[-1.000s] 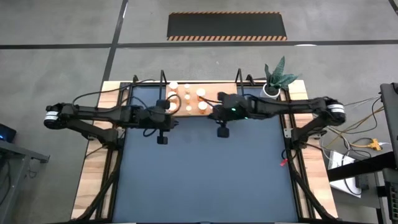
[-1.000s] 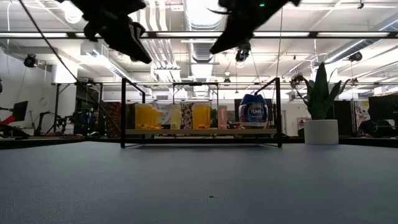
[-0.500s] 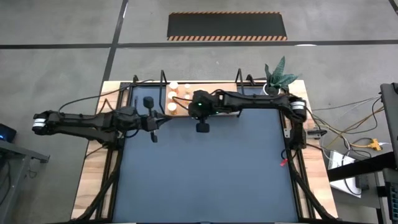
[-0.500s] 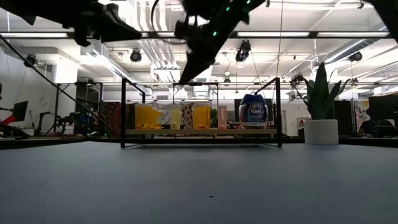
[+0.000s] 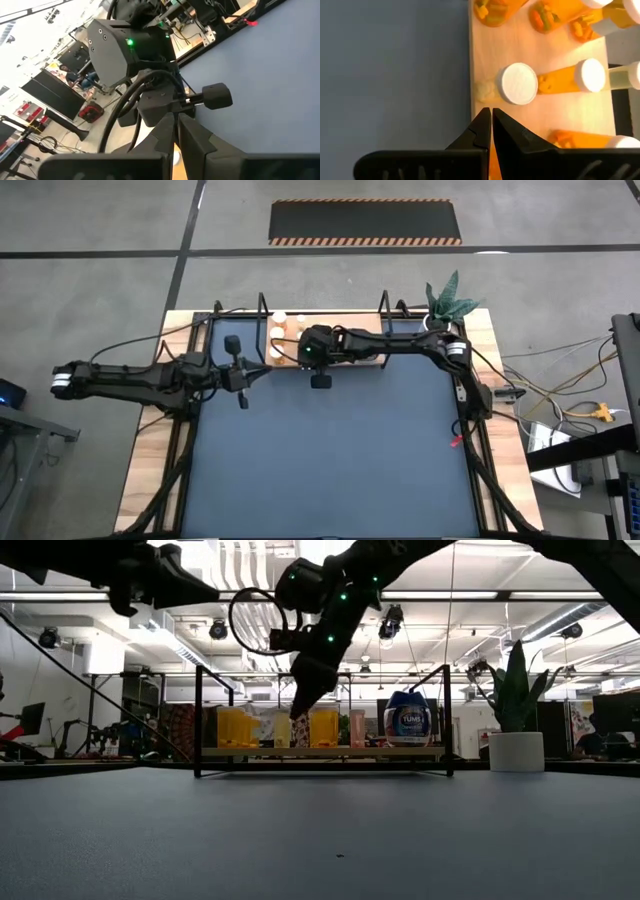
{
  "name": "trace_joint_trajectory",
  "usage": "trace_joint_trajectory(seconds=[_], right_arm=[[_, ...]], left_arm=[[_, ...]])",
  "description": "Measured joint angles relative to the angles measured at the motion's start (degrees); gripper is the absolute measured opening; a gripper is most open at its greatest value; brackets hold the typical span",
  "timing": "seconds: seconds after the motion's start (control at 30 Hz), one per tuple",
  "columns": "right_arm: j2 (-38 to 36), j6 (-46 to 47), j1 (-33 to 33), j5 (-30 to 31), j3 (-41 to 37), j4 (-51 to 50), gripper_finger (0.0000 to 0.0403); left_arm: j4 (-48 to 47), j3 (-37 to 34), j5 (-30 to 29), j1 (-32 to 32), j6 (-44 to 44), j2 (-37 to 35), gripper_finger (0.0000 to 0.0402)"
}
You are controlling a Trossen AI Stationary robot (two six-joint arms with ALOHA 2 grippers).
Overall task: Pick and place medicine bottles onto shelf by color
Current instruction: Adjust the pill bottles on the shelf
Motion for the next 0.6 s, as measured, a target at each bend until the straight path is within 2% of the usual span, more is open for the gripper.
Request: trace_joint_trajectory(seconds=[0.6], right_arm=[[0.01,-0.23,-0.05,-0.06,-0.11,3.14,0.0009]], left_arm=[[0.06,0.00,0.00,0.02,0.48,0.83,0.0008]])
